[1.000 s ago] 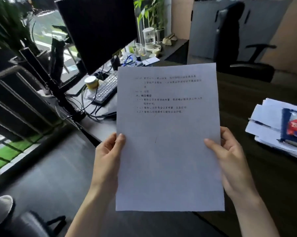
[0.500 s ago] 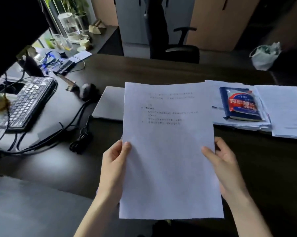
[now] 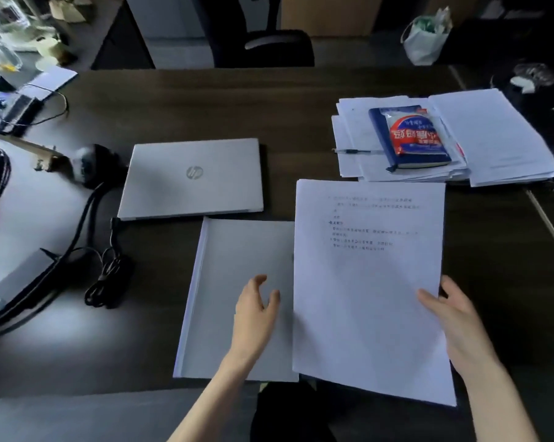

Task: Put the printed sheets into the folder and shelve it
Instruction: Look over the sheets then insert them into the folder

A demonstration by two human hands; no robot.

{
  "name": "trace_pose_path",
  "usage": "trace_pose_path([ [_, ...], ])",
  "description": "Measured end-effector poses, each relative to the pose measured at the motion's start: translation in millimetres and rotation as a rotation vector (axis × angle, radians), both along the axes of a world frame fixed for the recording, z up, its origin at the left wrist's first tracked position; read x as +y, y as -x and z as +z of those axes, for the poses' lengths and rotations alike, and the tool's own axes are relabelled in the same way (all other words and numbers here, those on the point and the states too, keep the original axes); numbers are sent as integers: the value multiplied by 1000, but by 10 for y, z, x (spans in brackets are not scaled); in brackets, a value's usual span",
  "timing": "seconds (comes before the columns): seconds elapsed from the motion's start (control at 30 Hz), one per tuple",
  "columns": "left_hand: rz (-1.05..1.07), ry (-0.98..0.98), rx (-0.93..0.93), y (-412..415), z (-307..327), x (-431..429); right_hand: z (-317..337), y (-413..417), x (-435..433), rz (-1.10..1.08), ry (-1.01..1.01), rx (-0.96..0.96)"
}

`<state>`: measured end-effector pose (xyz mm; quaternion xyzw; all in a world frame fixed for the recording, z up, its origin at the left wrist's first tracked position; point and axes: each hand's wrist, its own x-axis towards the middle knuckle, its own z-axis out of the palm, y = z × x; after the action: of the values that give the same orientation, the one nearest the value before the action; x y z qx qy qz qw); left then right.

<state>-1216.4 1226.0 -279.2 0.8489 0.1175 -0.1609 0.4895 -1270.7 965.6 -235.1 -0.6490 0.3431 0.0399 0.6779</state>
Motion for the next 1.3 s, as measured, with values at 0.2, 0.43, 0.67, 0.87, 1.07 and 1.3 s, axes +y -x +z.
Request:
trace_pose_path([
  [0.2, -291, -486, 242, 68, -552, -213, -217, 210, -73, -35, 119, 150],
  [0.43, -341, -642, 247, 85, -756, -389, -414, 369, -193, -26, 163, 208],
  [0.67, -335, -706, 283, 162, -828, -456, -450, 389, -261, -43, 149, 181],
  [0.87, -311, -705, 388, 25, -746, -591, -451, 391, -359, -96, 126, 162],
  [1.07, -314, -688, 417, -9, -630, -647, -412, 366, -385, -86, 123, 152],
  [1.3, -334, -385, 376, -28, -463, -308, -445, 326, -423, -59, 76, 141],
])
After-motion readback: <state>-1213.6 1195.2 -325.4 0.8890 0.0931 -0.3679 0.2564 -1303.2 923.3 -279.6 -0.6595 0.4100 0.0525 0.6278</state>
